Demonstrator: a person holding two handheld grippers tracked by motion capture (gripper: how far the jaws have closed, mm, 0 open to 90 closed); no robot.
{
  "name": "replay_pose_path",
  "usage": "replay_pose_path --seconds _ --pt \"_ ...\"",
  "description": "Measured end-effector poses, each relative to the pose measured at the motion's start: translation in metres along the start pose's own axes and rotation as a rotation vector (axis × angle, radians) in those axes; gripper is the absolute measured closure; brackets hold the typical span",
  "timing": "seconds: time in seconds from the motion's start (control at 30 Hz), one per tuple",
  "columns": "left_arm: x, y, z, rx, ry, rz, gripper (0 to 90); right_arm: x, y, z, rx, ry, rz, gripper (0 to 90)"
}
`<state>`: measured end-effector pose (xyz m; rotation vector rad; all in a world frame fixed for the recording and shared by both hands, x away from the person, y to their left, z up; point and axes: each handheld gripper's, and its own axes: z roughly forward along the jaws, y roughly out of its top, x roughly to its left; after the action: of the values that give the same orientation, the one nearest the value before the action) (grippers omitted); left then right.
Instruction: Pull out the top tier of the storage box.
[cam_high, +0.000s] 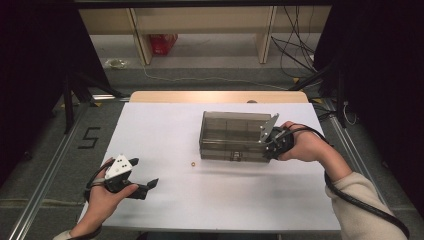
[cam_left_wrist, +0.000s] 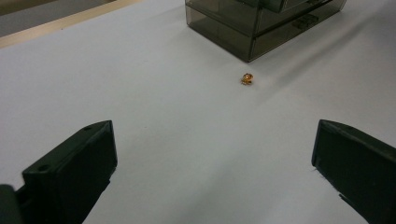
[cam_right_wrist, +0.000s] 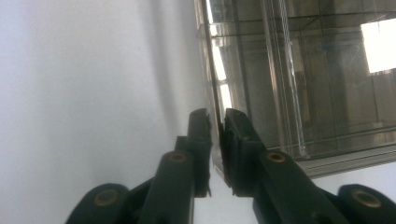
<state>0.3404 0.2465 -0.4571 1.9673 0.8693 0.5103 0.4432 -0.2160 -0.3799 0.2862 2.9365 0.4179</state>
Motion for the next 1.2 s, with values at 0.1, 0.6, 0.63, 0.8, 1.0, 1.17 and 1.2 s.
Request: replay_pose_path --seconds 0.1,0.6,0.63,0.8,1.0,1.17,1.2 --pt "0.0001 -0.0001 0.0001 0.000 0.000 0.000 0.0 -0.0007 -0.0001 0.0002 0.002 0.004 -0.003 83.6" --pt "0.0002 -0.0002 -0.0001 0.001 0.001 0.000 0.0 -0.0029 0.0054 -0.0002 0.052 0.042 -0.075 87.0" --pt "0.0002 -0.0002 -0.0002 0.001 0.001 0.000 0.0 -0.0029 0.0054 -0.0002 0.052 0.042 -0.075 87.0" --pt "0.0005 -0.0003 -0.0006 0.003 0.002 0.003 0.0 -0.0019 0.0055 -0.0007 0.060 0.060 -0.098 87.8" --pt "0.0005 -0.0005 -0.0004 0.004 0.001 0.001 0.0 -0.0005 0.0043 -0.0014 0.060 0.077 -0.112 88.2" --pt "0.0001 -0.0004 -0.0002 0.003 0.002 0.000 0.0 0.0004 0.0035 -0.0014 0.058 0.076 -0.121 88.2" --pt "0.0001 -0.0005 -0.0001 0.003 0.001 0.000 0.0 0.0011 0.0038 -0.0015 0.059 0.079 -0.125 88.3"
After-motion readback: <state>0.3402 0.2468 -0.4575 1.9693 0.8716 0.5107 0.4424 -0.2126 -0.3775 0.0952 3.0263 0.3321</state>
